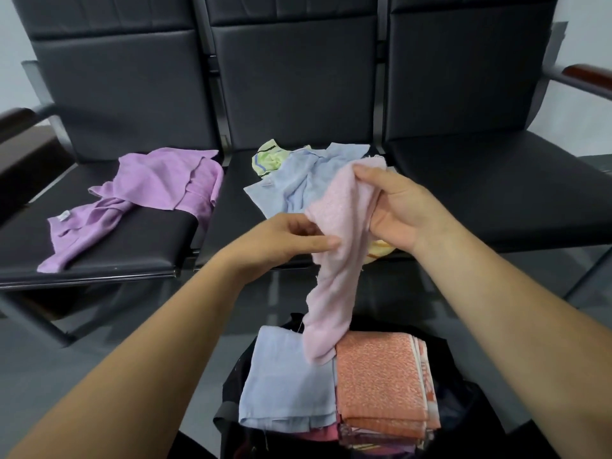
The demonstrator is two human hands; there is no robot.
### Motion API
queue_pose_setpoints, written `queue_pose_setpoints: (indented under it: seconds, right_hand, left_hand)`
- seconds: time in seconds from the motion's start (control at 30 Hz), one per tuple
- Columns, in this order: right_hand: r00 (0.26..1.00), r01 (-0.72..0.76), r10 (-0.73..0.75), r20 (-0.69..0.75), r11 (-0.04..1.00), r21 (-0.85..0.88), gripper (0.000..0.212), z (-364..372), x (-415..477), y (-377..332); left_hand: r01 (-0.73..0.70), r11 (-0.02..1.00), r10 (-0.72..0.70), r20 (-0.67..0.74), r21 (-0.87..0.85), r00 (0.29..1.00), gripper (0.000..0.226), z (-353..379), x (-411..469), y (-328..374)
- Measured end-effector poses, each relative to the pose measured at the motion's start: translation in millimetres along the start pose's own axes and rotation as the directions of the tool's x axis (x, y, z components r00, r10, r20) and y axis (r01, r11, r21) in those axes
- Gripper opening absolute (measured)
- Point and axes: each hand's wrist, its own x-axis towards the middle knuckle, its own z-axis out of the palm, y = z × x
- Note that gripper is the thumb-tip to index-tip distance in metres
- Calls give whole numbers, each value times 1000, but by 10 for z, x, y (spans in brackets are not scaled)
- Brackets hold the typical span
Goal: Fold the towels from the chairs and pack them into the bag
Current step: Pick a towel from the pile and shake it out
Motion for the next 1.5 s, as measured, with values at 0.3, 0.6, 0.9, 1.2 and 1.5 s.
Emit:
queue_pose_setpoints:
  seconds: [0.3,0.6,0.9,1.2,1.5]
  right_hand:
    - [979,-107,45,-199,945,-308,17,-39,-137,-43]
    - [907,-382,412,86,892,-240,67,-166,-167,115]
    - [995,-95,75,-65,916,-391,27,-205,-142,91]
    - [968,56,-167,-186,870,-489,30,-173,-144,123]
    - [907,202,-316,-278,906,-371,21,-116,-229,157]
  left_hand:
    - [-66,717,-161,-256,-694,953,41,222,-12,180]
    - [-220,665,68,-235,-714,970,48,143,-59,219]
    - [-198,943,140,-222,-268,965,51,-14,-170,214]
    - [-156,941,38,-363,-301,931,22,29,-185,223]
    - [-215,967,118,-509,-136,853,22,23,-205,251]
